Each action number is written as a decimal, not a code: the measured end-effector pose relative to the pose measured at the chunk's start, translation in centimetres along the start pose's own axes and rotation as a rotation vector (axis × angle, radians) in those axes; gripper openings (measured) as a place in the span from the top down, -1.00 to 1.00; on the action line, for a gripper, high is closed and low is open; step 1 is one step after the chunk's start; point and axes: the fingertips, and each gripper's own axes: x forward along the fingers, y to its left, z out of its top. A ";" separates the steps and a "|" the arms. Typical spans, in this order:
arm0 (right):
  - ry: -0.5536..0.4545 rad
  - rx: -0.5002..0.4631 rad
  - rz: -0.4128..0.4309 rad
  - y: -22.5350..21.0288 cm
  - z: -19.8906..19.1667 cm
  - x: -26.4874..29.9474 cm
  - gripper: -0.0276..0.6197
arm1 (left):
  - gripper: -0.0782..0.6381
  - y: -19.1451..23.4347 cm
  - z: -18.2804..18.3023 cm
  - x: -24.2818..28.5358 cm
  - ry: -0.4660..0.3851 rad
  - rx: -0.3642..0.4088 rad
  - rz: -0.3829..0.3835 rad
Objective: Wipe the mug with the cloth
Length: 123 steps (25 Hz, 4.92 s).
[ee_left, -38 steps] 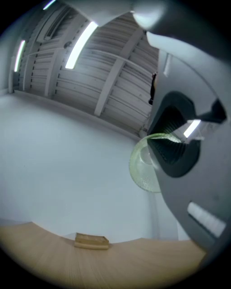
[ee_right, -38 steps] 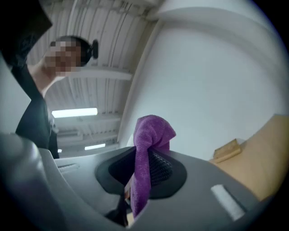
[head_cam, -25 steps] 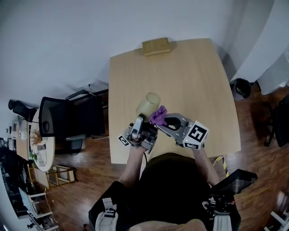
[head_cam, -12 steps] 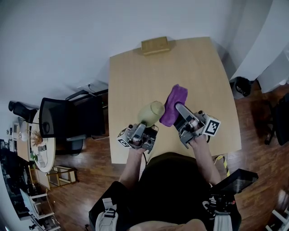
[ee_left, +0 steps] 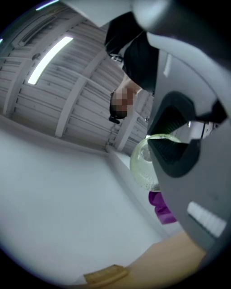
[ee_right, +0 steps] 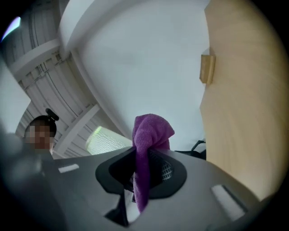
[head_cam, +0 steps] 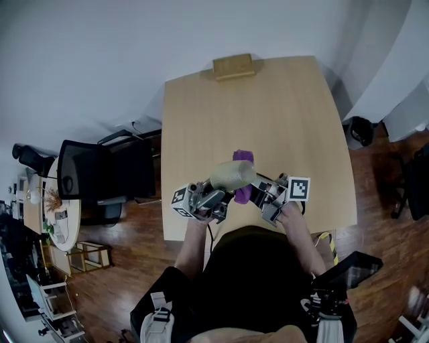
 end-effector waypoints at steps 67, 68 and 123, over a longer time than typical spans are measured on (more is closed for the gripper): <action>0.201 -0.411 0.227 5.3 0.2 -3.8 0.73 | 0.67 -4.8 -8.6 -1.9 0.526 -0.065 -0.184; 0.179 -0.434 0.270 6.7 1.0 -4.6 0.73 | 0.67 -4.4 -8.4 -2.2 0.532 -0.057 -0.157; 0.717 -1.015 -0.052 1.1 -5.6 -4.6 0.73 | 0.65 1.0 -15.6 -5.4 0.876 -0.160 0.112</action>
